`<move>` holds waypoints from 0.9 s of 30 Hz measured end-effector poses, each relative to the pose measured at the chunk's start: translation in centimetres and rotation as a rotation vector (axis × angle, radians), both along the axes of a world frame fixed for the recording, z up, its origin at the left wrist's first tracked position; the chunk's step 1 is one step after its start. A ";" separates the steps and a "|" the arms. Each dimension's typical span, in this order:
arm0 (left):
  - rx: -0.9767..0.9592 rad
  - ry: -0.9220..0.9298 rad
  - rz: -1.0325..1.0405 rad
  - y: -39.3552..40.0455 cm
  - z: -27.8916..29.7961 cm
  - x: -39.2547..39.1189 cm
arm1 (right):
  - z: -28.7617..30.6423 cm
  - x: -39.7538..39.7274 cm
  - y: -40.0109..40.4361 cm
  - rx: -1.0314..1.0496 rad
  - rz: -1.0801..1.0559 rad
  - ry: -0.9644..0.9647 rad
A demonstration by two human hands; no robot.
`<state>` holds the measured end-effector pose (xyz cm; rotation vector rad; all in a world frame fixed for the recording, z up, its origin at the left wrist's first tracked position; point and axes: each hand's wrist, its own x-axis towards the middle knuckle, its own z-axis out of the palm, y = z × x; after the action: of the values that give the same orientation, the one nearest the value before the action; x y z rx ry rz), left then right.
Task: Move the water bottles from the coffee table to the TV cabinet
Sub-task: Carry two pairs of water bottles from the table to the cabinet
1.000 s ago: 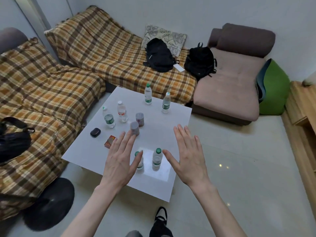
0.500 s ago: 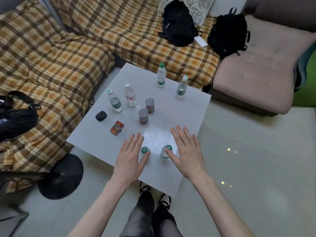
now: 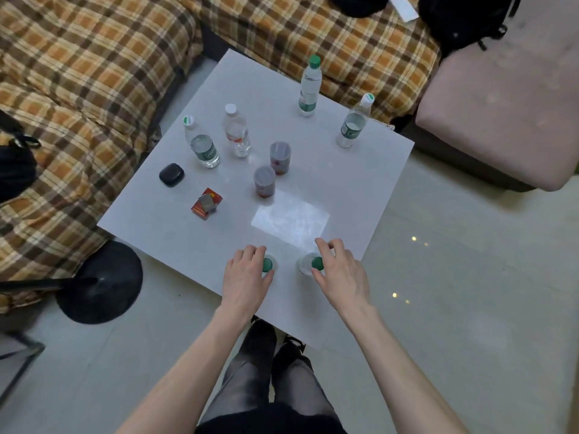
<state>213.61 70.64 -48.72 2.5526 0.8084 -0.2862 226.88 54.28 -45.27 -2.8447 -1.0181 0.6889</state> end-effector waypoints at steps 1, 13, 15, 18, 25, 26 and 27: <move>-0.028 0.027 0.004 0.1 -0.3 0.2 | -0.6 0.2 0.2 -0.006 -0.003 0.012; -0.085 0.104 -0.012 0.9 -1.4 1.9 | -3.8 0.0 0.4 0.075 -0.118 0.139; -0.076 0.093 -0.019 0.9 -1.0 1.8 | -3.2 0.2 0.4 0.105 -0.140 0.121; -0.059 0.052 -0.049 1.0 -0.2 1.6 | -2.1 0.6 0.2 0.152 -0.176 0.089; -0.024 -0.160 -0.125 0.6 5.3 2.9 | 2.8 1.3 -2.1 0.217 -0.206 -0.056; -0.020 -0.194 -0.139 0.3 6.4 3.2 | 3.9 1.3 -2.7 0.245 -0.223 -0.092; -0.017 -0.224 -0.154 0.0 7.3 3.6 | 5.1 1.3 -3.4 0.277 -0.242 -0.125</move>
<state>217.18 70.67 -41.39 2.5764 0.5254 -0.0511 228.19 50.88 -40.19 -2.7262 -0.6986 0.3242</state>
